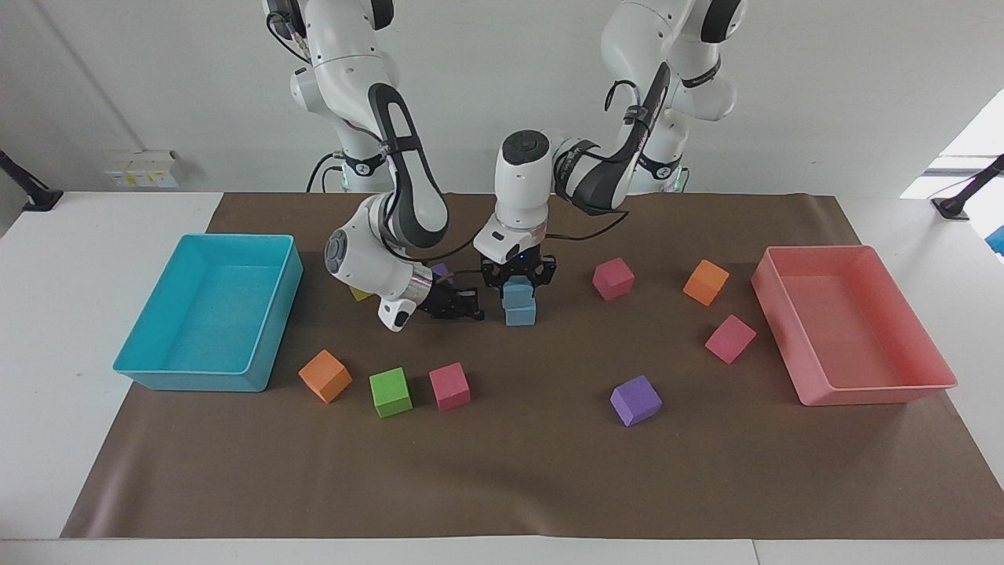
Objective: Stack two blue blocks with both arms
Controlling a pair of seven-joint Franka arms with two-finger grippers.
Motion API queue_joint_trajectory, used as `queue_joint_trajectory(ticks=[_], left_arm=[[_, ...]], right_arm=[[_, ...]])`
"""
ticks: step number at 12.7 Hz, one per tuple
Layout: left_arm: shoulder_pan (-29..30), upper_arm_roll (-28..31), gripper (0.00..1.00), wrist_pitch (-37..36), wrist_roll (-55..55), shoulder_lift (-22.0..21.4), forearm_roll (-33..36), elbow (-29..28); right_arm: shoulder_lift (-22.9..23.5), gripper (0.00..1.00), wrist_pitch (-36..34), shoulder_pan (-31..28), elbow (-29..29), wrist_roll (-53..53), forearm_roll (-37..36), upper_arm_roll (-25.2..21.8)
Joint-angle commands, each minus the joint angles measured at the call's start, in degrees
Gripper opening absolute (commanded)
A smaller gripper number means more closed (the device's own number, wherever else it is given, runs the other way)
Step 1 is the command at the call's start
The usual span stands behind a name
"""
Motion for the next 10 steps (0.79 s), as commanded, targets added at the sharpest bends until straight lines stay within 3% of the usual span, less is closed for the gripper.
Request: queue_joint_trajectory(ticks=[1,7,10], left_arm=[[-0.90,0.98,0.08,-0.45,-1.58,-2.44,1.60,-2.50],[-0.73,1.07,0.08,-0.45,-1.67,-2.44,1.60,-2.67],[-0.64,1.07,0.14,-0.37,-1.67,-2.44,1.60,-2.67]], right_arm=[[-1.21,0.00,0.96,-0.69,-1.46,-2.93,2.18,0.44],[-1.21,0.00,0.96,-0.60,-1.46,-2.93,2.18,0.44],[-1.21,0.00,0.96,-0.60,-1.46,-2.93,2.18,0.44]])
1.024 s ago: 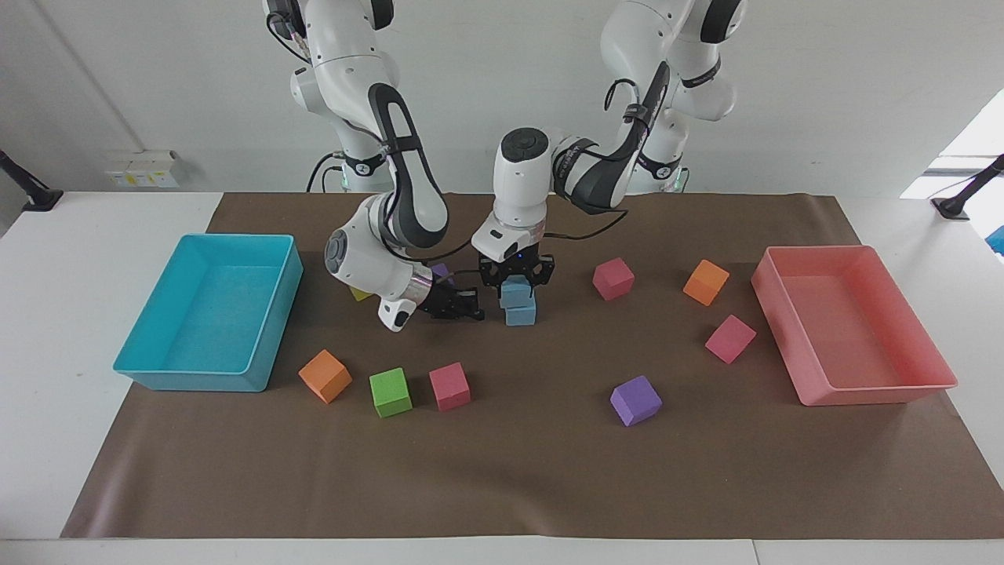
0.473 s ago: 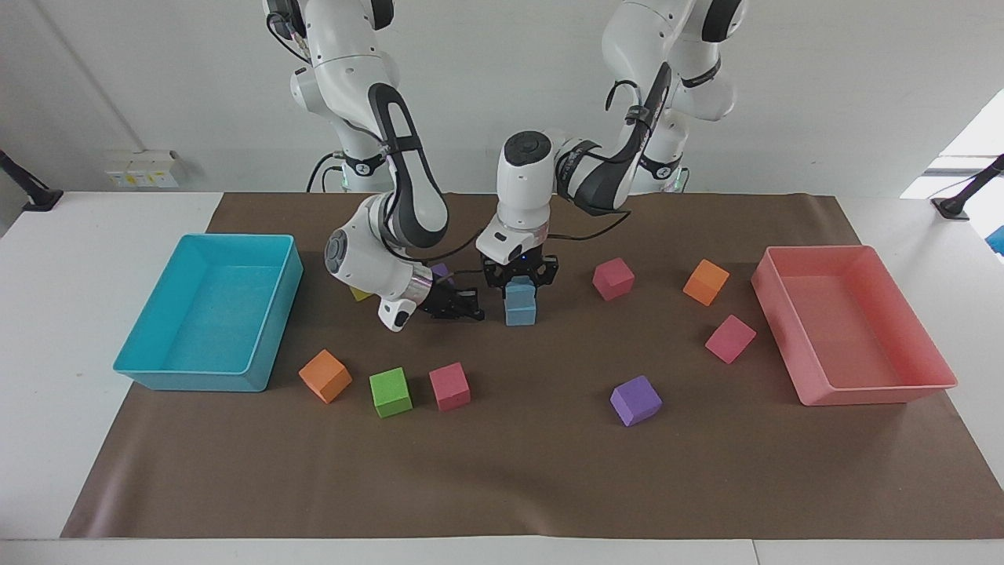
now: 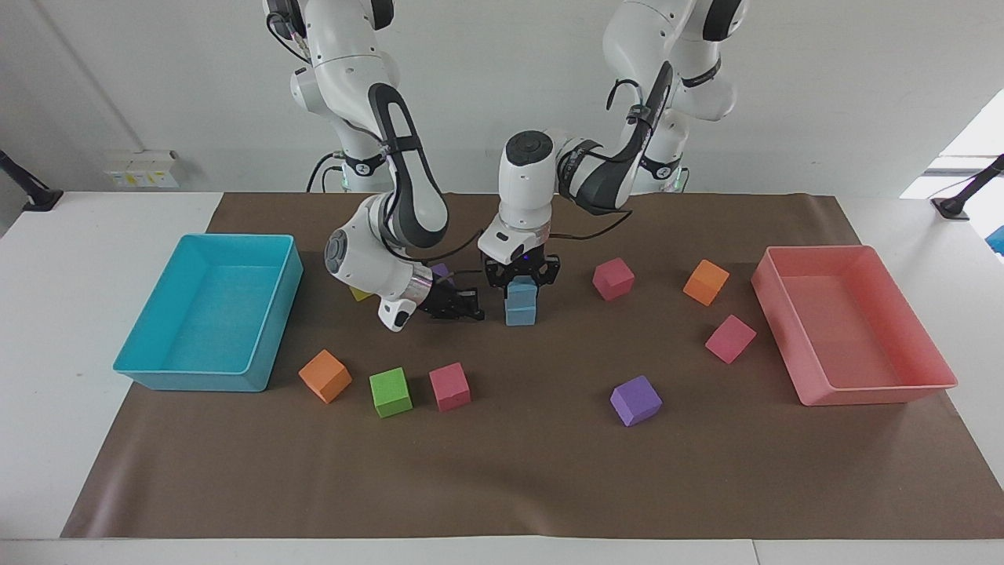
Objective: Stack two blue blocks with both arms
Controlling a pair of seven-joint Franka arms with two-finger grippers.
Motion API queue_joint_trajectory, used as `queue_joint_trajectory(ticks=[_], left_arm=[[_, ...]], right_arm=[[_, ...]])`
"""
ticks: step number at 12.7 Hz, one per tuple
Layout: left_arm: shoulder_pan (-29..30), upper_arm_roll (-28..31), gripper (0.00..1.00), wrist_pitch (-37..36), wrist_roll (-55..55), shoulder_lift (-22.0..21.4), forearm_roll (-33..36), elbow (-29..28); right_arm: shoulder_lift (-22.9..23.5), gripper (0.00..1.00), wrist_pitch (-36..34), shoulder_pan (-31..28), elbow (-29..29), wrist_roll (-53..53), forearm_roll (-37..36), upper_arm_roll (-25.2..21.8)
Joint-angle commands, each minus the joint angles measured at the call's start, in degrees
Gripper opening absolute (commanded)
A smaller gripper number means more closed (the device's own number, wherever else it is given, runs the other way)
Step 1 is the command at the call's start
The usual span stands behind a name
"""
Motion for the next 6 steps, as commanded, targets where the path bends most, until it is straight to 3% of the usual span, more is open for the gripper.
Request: queue_joint_trajectory(ticks=[1,6], left_arm=[[-0.55,0.66,0.16,-0.36,-1.40,-1.84,1.60,-1.90],[-0.46,0.66,0.45,-0.01,-1.40,-1.84,1.60,-1.90]], right_arm=[[-1.20,0.00,0.95,-0.60,-1.46,-2.93,2.18,0.44],[-1.20,0.00,1.04,-0.52,-1.46,-2.93,2.18,0.44]])
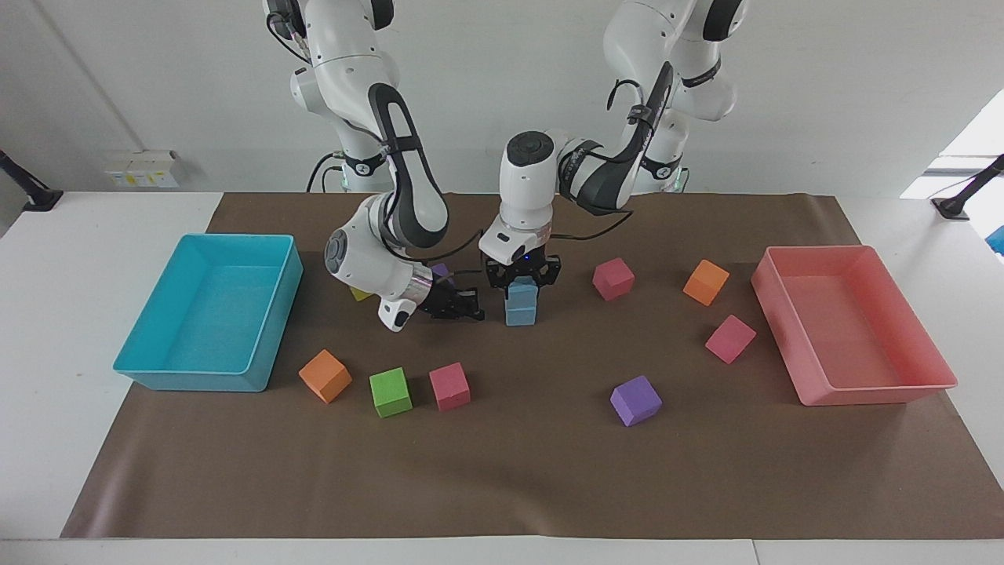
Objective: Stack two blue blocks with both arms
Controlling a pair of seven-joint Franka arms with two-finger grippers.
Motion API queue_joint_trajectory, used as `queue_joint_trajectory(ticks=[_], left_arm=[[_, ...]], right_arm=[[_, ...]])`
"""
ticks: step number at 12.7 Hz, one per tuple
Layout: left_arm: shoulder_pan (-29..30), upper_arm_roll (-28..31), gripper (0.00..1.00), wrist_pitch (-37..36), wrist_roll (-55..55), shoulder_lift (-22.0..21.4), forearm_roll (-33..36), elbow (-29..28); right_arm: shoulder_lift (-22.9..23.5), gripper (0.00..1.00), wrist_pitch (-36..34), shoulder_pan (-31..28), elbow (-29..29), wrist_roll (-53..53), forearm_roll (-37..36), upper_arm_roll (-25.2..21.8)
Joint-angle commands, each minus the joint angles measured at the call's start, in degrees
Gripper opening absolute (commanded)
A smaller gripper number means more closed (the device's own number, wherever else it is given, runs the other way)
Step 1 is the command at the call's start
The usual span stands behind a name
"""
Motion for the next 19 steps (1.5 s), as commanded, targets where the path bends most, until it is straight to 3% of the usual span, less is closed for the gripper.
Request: queue_joint_trajectory(ticks=[1,6,11,13,19], left_arm=[[-0.47,0.50,0.51,-0.01,-1.33,-1.83,1.59,-1.89],[-0.38,0.50,0.73,-0.01,-1.33,-1.83,1.59,-1.89],[-0.38,0.50,0.79,-0.01,-1.33,-1.74,1.59,-1.80],[-0.29,0.50,1.00,-0.01,-0.98,-1.74,1.59,-1.45],[0.50,0.58,1.00,-4.22,0.16,-6.13,1.59,0.47]], right_arm=[[-1.20,0.00,1.04,-0.43,-1.46,-2.93,2.18,0.44],[-1.20,0.00,1.04,-0.43,-1.46,-2.93,2.18,0.44],[-1.20,0.00,1.13,-0.34,-1.46,-2.84,2.18,0.44],[-1.20,0.00,1.04,-0.43,-1.46,-2.93,2.18,0.44],[-1.12,0.00,0.43,-0.87,-0.93,-3.02,2.18,0.44]])
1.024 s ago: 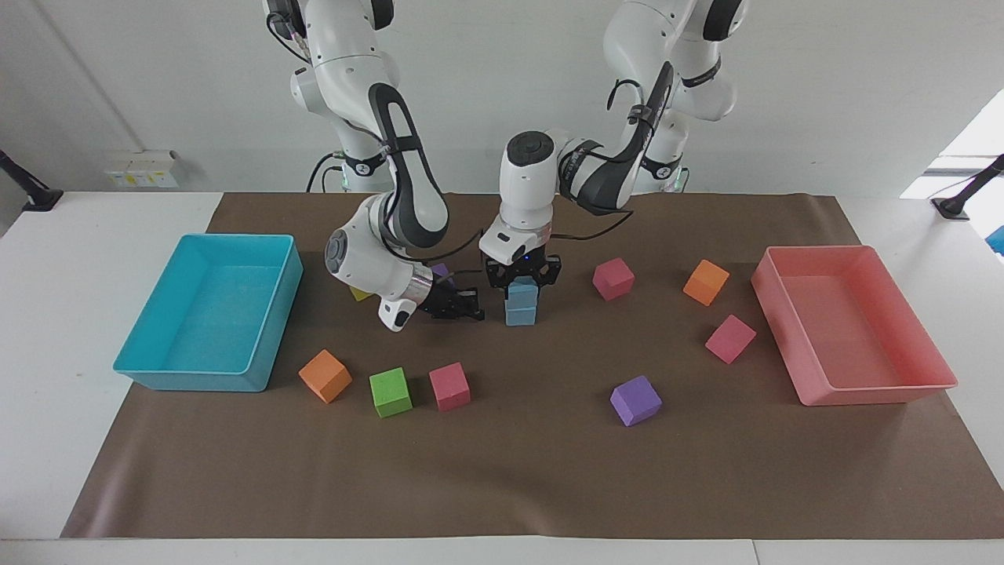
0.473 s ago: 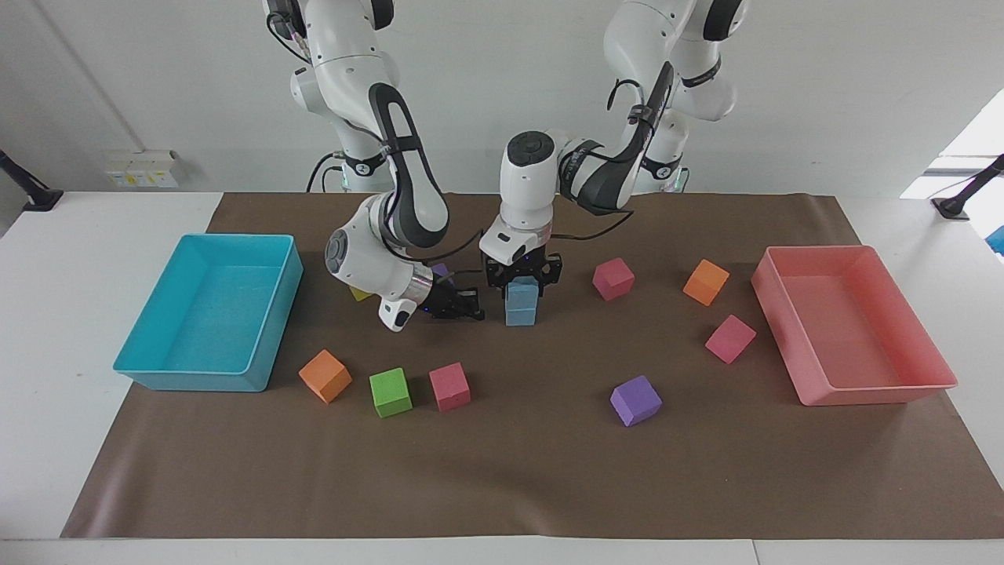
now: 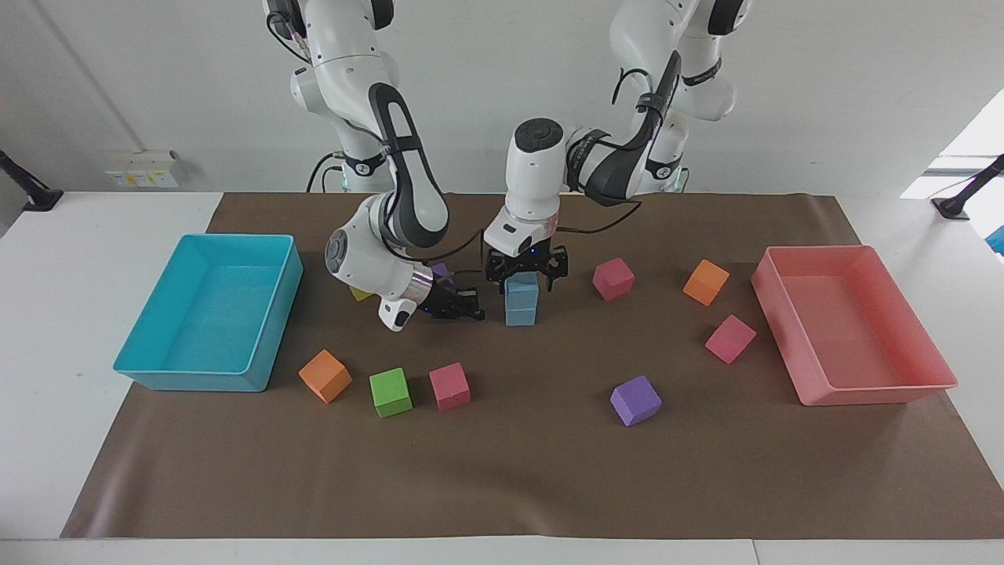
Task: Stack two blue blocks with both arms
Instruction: 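Lift the left gripper away from the stacked cubes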
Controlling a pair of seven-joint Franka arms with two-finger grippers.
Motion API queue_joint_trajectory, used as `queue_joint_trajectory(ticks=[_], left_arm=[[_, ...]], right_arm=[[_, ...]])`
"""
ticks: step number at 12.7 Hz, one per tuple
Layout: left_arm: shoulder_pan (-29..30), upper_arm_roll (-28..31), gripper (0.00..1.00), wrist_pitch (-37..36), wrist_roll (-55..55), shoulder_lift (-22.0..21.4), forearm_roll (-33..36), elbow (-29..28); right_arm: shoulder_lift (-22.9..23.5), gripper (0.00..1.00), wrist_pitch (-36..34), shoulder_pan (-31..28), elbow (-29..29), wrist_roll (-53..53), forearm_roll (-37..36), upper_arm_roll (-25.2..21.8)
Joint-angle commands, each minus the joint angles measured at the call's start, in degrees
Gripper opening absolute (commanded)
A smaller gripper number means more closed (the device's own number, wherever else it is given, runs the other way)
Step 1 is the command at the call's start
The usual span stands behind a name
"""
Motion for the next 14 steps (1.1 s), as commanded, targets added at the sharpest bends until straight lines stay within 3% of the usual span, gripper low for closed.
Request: queue_joint_trajectory(ticks=[1,2,3,4,5,9,12,14], left_arm=[[0.33,0.07,1.00,-4.10,0.34,-4.13,1.54,0.24],[0.60,0.07,1.00,-4.63,0.86,-5.53,1.45,0.15],[2.25,0.07,1.00,-5.59,2.60,-6.68,1.45,0.06],[3.75,0.07,1.00,-6.91,6.19,-8.17,1.36,-0.29],[6.03,0.07,1.00,-8.66,10.58,-9.49,1.36,-0.55],[14.72,0.07,1.00,-11.92,25.34,-13.53,0.93,-0.64],[22.11,0.07,1.00,-14.65,37.82,-16.00,-1.00,-0.12],[27.64,0.25,1.00,-16.66,46.26,-16.88,-5.82,1.80]], right_arm=[[-1.05,0.00,0.43,-0.88,-0.67,-3.01,2.18,0.43],[-1.14,0.04,0.60,-0.79,-0.41,-2.92,1.66,0.43],[-1.31,0.33,0.52,-0.88,-0.23,-2.83,1.39,0.34],[-1.83,0.76,0.51,-0.79,-0.23,-2.75,1.30,0.25],[-2.10,1.00,0.51,-0.88,-0.23,-2.66,1.30,0.17],[-2.98,1.00,0.95,-0.88,-0.23,-2.31,0.78,-0.36],[-4.82,1.00,0.96,-1.92,-0.14,-0.73,-5.01,-0.80],[-6.84,1.00,0.87,-2.63,-0.14,2.60,-10.45,-0.80]])
